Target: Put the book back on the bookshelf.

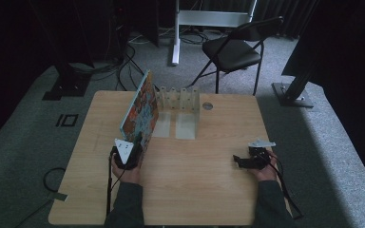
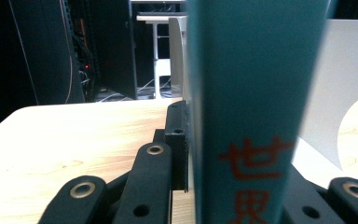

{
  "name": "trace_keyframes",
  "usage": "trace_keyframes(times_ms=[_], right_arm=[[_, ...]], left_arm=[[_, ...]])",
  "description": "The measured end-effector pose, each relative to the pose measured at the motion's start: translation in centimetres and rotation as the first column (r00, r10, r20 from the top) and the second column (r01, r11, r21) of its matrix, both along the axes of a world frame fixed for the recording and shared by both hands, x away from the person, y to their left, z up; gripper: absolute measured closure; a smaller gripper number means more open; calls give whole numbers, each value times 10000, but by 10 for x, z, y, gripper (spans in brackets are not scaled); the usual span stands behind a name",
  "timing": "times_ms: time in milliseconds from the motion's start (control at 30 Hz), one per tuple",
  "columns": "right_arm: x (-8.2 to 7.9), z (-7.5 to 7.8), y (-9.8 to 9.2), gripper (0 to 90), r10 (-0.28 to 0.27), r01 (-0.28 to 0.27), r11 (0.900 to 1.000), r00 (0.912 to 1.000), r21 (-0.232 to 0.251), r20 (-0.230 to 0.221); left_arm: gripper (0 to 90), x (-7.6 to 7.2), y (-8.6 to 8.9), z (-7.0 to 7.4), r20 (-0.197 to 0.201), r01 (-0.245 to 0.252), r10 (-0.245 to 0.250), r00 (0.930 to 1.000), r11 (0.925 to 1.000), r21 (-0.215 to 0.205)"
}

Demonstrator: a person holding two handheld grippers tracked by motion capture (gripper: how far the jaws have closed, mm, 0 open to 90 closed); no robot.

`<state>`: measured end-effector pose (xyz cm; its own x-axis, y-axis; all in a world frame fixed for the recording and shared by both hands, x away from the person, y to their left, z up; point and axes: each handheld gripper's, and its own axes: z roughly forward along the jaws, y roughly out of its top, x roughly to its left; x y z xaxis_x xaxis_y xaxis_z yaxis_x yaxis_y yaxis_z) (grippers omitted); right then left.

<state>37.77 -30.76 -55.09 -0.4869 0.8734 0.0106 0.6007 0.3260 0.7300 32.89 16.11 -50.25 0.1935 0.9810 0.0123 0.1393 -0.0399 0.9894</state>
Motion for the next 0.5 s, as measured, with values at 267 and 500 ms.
trace_keyframes(times_ms=[267, 500], right_arm=[[0, 0, 0, 137, 2, -2, 10000, 10000, 2, 2], [0, 0, 0, 137, 2, -2, 10000, 10000, -4, -1]], left_arm=[[781, 0, -1, 0, 15, 5, -5, 10000, 10000, 77], [680, 0, 1, 1, 59, 233, -233, 9997, 9997, 34]])
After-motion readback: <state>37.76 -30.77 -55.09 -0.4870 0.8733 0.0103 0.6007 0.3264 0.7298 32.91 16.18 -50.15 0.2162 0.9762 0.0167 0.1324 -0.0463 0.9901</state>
